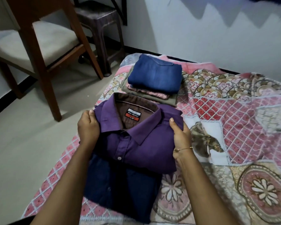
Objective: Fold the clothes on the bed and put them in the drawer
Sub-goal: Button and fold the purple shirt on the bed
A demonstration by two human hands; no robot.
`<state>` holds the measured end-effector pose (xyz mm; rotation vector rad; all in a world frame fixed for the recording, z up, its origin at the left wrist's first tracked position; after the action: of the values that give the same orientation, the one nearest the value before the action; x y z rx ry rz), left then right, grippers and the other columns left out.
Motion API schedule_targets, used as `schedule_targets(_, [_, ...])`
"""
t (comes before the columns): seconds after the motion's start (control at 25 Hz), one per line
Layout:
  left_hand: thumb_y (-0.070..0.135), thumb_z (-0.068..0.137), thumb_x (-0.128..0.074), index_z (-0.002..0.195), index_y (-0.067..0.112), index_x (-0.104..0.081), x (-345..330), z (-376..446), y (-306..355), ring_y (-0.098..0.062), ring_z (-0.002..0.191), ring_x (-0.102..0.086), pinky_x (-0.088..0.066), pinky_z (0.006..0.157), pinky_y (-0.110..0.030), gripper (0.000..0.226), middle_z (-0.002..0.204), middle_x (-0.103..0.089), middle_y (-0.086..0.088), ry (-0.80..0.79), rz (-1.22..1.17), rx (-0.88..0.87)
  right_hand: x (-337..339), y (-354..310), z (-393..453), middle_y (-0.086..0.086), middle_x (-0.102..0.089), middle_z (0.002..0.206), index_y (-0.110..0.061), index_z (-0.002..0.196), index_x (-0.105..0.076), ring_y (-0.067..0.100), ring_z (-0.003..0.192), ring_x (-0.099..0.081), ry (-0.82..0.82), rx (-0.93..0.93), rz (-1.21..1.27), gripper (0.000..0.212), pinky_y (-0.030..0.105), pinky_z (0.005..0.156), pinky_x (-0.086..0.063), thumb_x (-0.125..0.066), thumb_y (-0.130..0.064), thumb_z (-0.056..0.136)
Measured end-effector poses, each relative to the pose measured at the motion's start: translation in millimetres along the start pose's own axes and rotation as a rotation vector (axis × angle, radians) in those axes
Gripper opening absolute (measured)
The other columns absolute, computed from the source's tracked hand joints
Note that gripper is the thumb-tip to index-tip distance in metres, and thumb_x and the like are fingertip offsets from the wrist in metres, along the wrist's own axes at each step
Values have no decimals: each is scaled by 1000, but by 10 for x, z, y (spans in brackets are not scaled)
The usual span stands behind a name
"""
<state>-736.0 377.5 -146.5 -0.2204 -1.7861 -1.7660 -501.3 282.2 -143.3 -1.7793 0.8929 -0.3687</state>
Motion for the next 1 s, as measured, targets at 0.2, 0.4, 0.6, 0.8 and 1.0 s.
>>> schedule_targets(0.2, [24, 102, -32, 102, -6, -49, -698, 642, 398, -42, 99, -51, -37, 80, -43, 35, 108, -55, -31, -68, 111, -44, -93, -198, 908, 6, -67, 88, -18, 83, -63, 24, 84, -63, 102, 100, -202, 6, 41, 84, -53, -64, -22, 87])
schedule_targets(0.4, [22, 100, -35, 108, -6, -47, -1296, 737, -123, -47, 106, -52, -38, 82, -45, 33, 115, -54, -35, -238, 407, 22, 30, 400, 1453, 20, -65, 108, -4, 108, -64, 29, 97, -60, 163, 39, -511, 27, 39, 86, -48, -56, -23, 92])
schedule_targets(0.6, [26, 99, -41, 104, -4, -47, -1539, 751, -374, -46, 101, -53, -32, 70, -39, 31, 110, -57, -32, -269, 459, 22, 35, 618, 1641, 18, -66, 106, -6, 109, -64, 32, 98, -59, 199, 111, -648, 27, 34, 81, -43, -53, -25, 93])
schedule_targets(0.8, [24, 97, -43, 103, -3, -46, -1596, 705, -354, -47, 100, -52, -27, 68, -36, 28, 109, -56, -32, -275, 498, 21, 34, 657, 1656, 19, -65, 111, -4, 113, -63, 35, 101, -58, 238, 180, -737, 29, 33, 80, -40, -52, -23, 94])
schedule_targets(1.0, [26, 99, -37, 115, 2, -48, -1530, 705, -211, -43, 107, -54, -37, 85, -42, 30, 115, -58, -28, -262, 652, 5, 40, 591, 1676, 18, -64, 112, -8, 111, -63, 35, 103, -57, 196, 119, -747, 30, 35, 85, -44, -50, -29, 94])
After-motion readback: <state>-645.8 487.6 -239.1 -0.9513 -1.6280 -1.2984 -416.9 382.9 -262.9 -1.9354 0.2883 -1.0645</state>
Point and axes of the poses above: each hand's wrist, its own z-axis towards the middle knuckle, its own x-axis out of the back of the hand, y = z × x, the point moved 1 cm from there along z, towards the middle knuckle
